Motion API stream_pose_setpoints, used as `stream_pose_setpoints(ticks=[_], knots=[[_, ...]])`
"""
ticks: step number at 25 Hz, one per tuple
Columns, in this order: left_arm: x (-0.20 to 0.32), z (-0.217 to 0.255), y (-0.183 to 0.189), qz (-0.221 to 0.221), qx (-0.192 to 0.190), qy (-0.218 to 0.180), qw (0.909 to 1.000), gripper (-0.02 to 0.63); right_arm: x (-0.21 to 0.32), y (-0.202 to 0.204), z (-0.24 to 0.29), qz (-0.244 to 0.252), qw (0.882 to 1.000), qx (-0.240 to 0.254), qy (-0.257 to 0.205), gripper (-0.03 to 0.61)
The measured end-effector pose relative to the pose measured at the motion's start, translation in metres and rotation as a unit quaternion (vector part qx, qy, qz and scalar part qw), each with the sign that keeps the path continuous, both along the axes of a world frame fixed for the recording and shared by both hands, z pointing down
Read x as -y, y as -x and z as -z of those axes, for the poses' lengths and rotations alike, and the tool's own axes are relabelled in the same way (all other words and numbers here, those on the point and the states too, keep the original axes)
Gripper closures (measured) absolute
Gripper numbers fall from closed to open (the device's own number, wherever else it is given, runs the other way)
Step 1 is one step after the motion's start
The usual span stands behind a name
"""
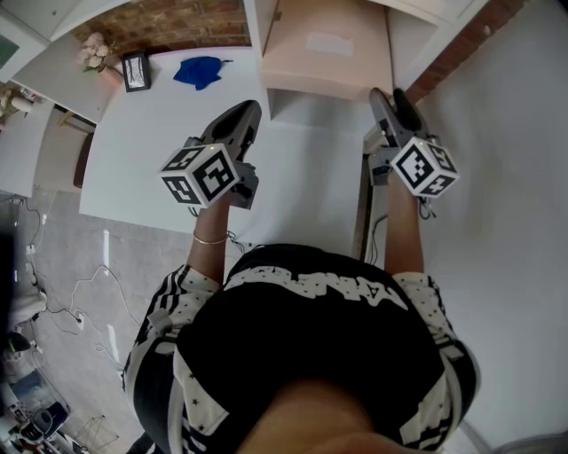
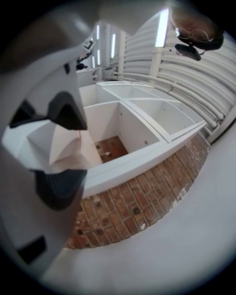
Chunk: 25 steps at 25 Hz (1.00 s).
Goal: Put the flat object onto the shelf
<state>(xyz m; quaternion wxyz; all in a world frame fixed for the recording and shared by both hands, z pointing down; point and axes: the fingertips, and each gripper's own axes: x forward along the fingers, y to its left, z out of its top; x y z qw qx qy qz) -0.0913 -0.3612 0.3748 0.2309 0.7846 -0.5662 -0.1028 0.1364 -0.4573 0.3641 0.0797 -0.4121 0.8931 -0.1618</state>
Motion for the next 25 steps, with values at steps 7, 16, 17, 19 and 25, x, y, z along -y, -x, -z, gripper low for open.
stream_pose_setpoints(ticks=[7, 16, 17, 19, 25], knots=[[-0.005, 0.004, -0.005, -0.005, 0.002, -0.006, 1.0000, 0.565, -0.016, -0.023, 0.012, -0.025, 0.999, 0.032, -0.023, 0.516], [-0.016, 0.011, -0.009, -0.010, 0.010, -0.010, 0.9998, 0.565, -0.042, -0.029, 0.018, -0.015, 0.999, 0.009, -0.038, 0.543], [-0.018, 0.011, -0.010, -0.011, 0.011, -0.010, 0.9998, 0.565, -0.044, -0.029, 0.018, -0.014, 0.999, 0.006, -0.038, 0.545], [-0.021, 0.011, -0.011, -0.012, 0.014, -0.008, 0.9998, 0.565, -0.050, -0.031, 0.019, -0.012, 0.999, 0.002, -0.039, 0.546], [-0.027, 0.010, -0.016, -0.015, 0.019, -0.008, 0.9997, 0.565, -0.060, -0.036, 0.020, -0.011, 0.999, 0.003, -0.044, 0.548]])
